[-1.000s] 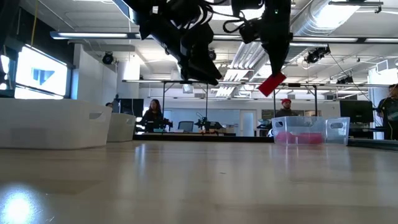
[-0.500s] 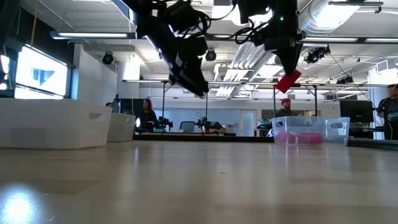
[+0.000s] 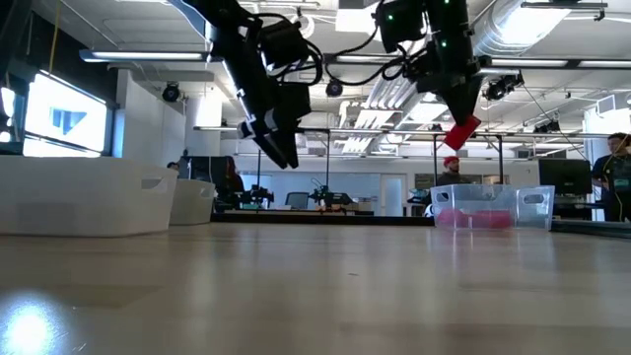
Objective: Sort & place blocks by color
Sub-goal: Put the red game piece into the transparent bin, then return to Home Position
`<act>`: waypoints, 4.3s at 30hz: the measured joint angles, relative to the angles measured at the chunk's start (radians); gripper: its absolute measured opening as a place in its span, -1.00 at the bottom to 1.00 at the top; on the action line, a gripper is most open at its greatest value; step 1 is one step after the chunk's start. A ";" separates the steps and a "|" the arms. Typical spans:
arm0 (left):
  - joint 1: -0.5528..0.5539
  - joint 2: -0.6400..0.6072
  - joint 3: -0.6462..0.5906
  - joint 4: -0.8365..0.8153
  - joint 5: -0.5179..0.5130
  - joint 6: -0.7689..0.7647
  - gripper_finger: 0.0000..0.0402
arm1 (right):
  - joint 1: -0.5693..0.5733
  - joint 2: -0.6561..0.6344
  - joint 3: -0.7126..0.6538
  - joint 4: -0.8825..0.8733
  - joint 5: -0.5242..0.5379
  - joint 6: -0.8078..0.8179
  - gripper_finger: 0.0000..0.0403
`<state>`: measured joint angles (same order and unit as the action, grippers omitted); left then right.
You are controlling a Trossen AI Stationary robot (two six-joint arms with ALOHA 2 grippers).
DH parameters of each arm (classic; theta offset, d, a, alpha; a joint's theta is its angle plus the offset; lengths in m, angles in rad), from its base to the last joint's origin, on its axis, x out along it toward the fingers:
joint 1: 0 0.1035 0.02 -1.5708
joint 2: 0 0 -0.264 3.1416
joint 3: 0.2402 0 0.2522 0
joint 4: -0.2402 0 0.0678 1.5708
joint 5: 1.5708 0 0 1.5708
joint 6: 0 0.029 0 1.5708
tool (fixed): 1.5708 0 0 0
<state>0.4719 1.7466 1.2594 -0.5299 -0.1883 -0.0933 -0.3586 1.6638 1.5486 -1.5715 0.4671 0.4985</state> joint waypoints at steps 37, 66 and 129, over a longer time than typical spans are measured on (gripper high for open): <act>-0.082 -0.185 -0.217 0.033 0.347 0.095 -0.06 | -0.355 0.000 -0.350 0.499 0.027 -0.193 -0.05; -0.336 -1.084 -0.833 0.381 0.066 -0.043 -0.06 | 0.022 -0.515 -0.565 0.942 -0.218 -0.297 0.04; -0.381 -1.556 -1.169 0.497 0.106 0.201 -0.06 | 0.378 -1.452 -1.492 1.631 -0.363 -0.399 0.04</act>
<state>0.0906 0.1905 0.0902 -0.0326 -0.0822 0.1074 0.0198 0.2119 0.0563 0.0590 0.1037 0.0999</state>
